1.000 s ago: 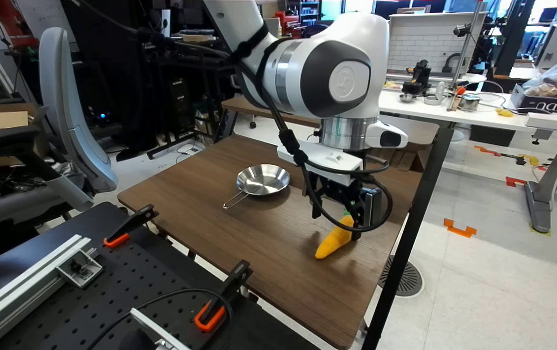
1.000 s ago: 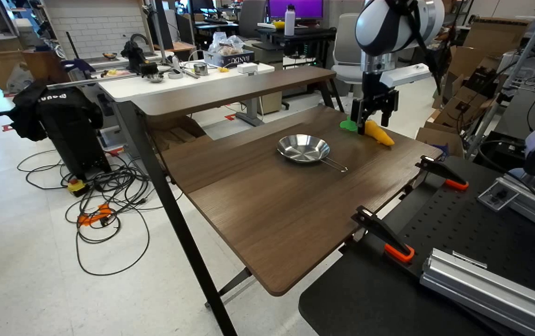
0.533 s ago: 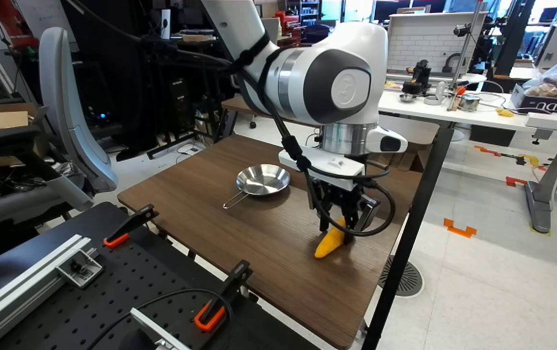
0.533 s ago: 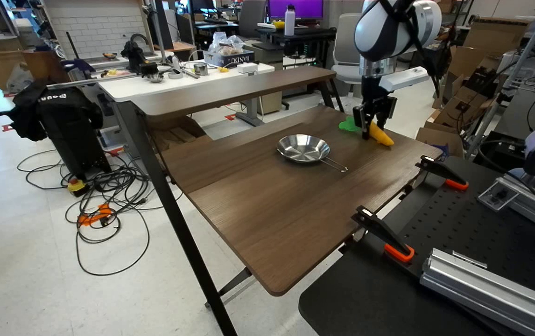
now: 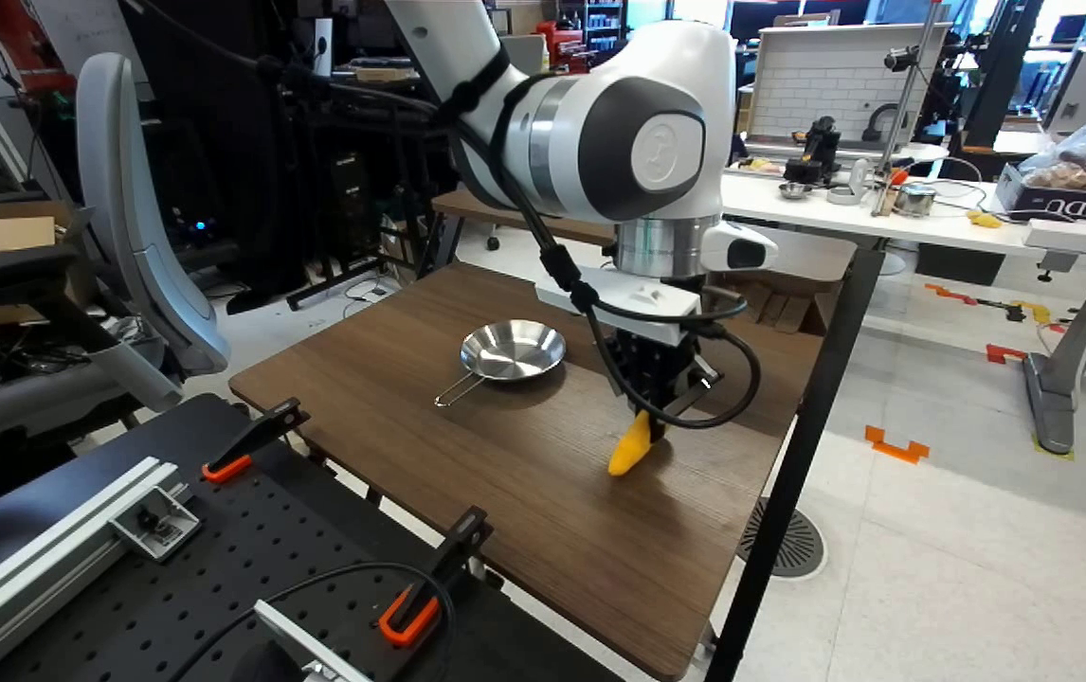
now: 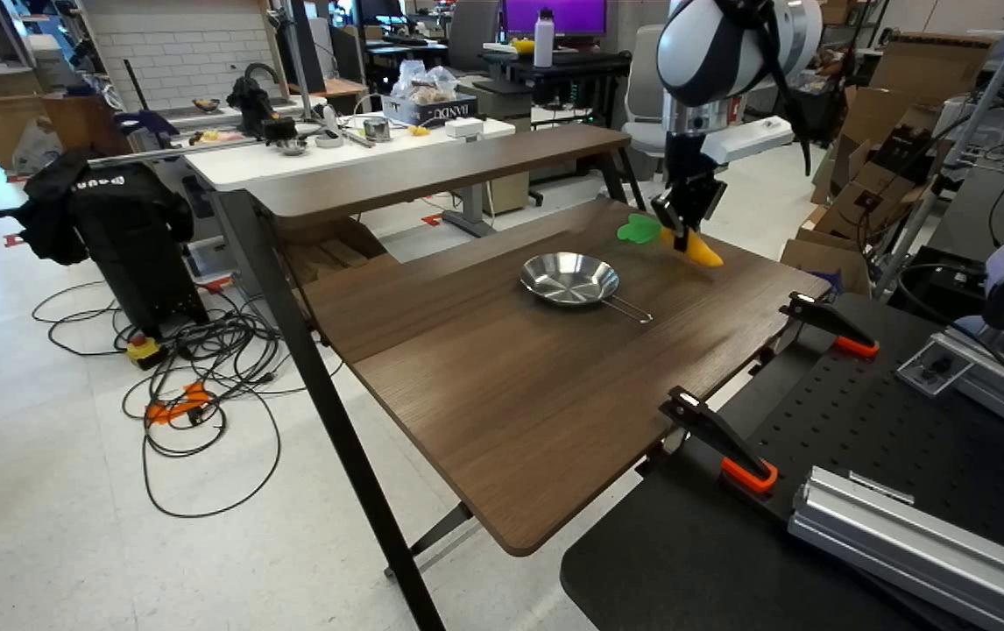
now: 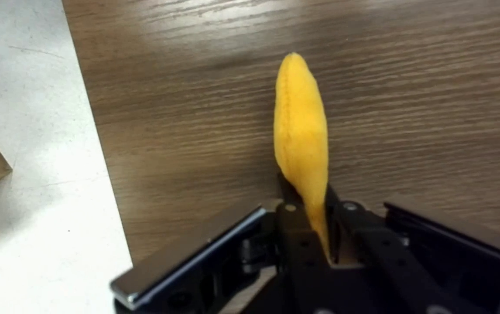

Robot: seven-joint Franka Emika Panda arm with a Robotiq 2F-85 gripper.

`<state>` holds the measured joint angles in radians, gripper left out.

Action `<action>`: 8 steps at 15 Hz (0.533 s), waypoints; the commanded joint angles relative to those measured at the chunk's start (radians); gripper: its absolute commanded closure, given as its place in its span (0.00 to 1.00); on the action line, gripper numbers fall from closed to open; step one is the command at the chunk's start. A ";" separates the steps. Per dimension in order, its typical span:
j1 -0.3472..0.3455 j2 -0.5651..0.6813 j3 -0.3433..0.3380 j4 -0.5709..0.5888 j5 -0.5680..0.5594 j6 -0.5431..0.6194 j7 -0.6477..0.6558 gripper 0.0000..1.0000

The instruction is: Pick up the orange plush toy from the table and put it in the silver pan

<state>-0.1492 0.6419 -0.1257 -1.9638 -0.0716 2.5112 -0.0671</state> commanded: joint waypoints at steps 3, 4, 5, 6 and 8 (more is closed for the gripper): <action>0.013 -0.124 0.066 -0.103 0.007 0.022 -0.048 0.97; 0.016 -0.141 0.079 -0.115 0.009 0.021 -0.055 0.97; 0.021 -0.155 0.090 -0.126 0.011 0.023 -0.060 0.97; 0.027 -0.170 0.102 -0.137 0.014 0.026 -0.063 0.97; 0.038 -0.188 0.124 -0.143 0.021 0.024 -0.069 0.97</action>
<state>-0.1248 0.5152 -0.0253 -2.0529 -0.0709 2.5112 -0.0992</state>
